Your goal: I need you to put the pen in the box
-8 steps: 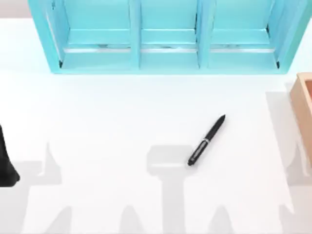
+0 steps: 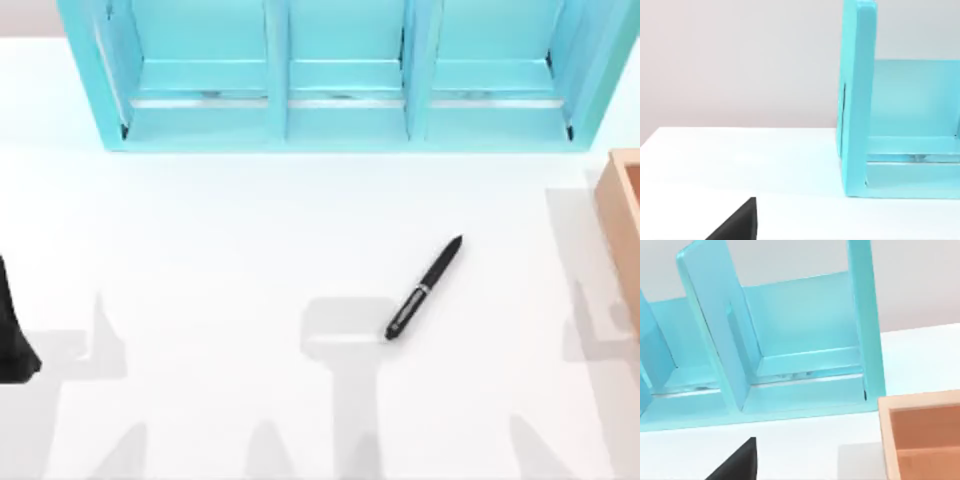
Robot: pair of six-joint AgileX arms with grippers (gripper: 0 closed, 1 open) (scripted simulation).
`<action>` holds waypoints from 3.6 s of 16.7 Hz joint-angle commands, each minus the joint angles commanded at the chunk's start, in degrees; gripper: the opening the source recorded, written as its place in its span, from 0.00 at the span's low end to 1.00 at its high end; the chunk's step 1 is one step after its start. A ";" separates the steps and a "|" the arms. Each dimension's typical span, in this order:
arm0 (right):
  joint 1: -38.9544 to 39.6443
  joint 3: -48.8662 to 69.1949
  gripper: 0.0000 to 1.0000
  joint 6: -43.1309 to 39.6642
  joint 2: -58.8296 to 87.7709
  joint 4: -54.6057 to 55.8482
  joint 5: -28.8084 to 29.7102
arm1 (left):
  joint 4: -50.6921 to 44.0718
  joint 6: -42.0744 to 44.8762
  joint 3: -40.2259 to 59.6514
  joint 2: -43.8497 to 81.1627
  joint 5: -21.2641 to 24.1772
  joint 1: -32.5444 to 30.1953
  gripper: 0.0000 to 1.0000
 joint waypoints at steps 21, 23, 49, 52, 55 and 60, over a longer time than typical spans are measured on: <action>21.87 84.40 1.00 52.63 107.20 -54.98 -2.22 | 0.00 0.00 0.00 0.00 0.00 0.00 1.00; 21.67 85.95 1.00 53.21 108.74 -55.74 -2.38 | 0.00 0.00 0.00 0.00 0.00 0.00 1.00; 22.23 76.33 0.47 53.87 117.41 -37.43 -2.25 | 0.00 0.00 0.00 0.00 0.00 0.00 1.00; 22.23 76.33 0.25 53.87 117.41 -37.43 -2.25 | 0.00 0.00 0.00 0.00 0.00 0.00 1.00; 22.23 76.33 0.02 53.87 117.41 -37.43 -2.25 | 0.00 0.00 0.00 0.00 0.00 0.00 1.00; 22.23 76.33 0.00 53.87 117.41 -37.43 -2.25 | 0.00 0.00 0.00 0.00 0.00 0.00 1.00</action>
